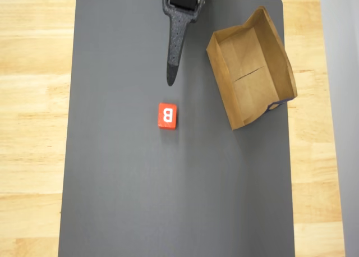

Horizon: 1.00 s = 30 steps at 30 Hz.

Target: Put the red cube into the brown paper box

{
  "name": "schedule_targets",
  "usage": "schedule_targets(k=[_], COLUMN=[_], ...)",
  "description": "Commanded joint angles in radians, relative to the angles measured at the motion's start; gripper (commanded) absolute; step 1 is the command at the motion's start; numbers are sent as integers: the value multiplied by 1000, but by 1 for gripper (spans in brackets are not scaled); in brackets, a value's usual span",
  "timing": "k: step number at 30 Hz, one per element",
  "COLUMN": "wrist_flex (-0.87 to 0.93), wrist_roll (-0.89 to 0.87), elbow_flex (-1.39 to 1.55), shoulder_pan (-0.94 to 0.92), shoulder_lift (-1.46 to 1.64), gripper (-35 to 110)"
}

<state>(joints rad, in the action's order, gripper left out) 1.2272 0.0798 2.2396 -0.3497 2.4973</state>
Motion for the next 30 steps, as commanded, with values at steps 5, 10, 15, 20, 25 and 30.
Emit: schedule_targets(k=[5, 10, 15, 20, 25, 30], wrist_flex=[-38, -158, -149, -135, -126, -126], wrist_roll=[48, 66, 103, 107, 135, 163], elbow_flex=[-193, -230, -330, -413, -417, -425], shoulder_pan=[-72, -109, -92, -66, -23, -2], shoulder_lift=[-357, -514, -670, -793, -841, -894], gripper=[34, 30, 28, 29, 32, 33])
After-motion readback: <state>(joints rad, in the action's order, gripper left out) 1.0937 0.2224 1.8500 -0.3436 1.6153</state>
